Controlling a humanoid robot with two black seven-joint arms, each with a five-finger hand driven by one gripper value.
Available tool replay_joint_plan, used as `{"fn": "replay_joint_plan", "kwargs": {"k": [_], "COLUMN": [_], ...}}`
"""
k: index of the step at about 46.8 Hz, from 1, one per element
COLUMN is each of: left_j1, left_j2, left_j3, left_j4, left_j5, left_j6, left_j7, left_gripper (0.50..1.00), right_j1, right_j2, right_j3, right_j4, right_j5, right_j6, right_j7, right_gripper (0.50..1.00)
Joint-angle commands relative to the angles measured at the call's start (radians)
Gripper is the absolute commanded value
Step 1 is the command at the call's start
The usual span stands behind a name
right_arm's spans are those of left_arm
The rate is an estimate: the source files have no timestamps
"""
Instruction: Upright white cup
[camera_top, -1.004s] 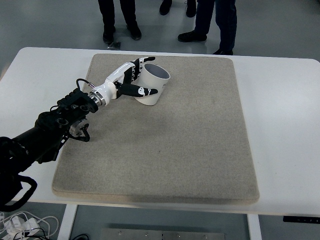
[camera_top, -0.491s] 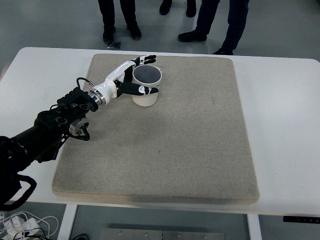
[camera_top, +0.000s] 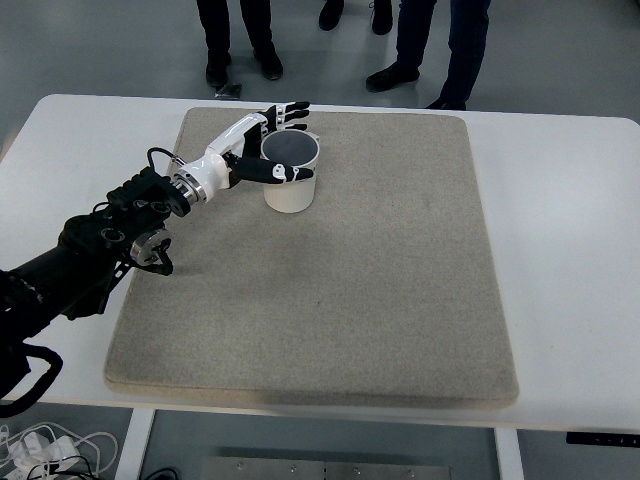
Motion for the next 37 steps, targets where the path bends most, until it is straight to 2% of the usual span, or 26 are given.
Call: {"fn": "replay_joint_plan", "kwargs": {"k": [1,20,37], "left_j1": [0.0,-0.021,-0.113], "left_j2": [0.019,0.057,0.063], "left_j3": [-0.021,-0.077,-0.11], "left_j4": [-0.027,-0.081,-0.081], "left_j5": [0.001,0.001,-0.037], "left_j6": [0.0,-0.002,-0.002], "left_j7": [0.0,0.0,0.0], "left_gripper": [0.994,0.994,0.994], "right_j1": [0.0,0.0,0.0], "right_j2": [0.0,0.0,0.0], "right_j3": [0.0,0.0,0.0], "right_j4": [0.0,0.0,0.0], "right_j5": [0.0,0.0,0.0], "right_j6": [0.0,0.0,0.0], "right_j7": [0.0,0.0,0.0], "right_gripper": [0.952,0.952,0.952]}}
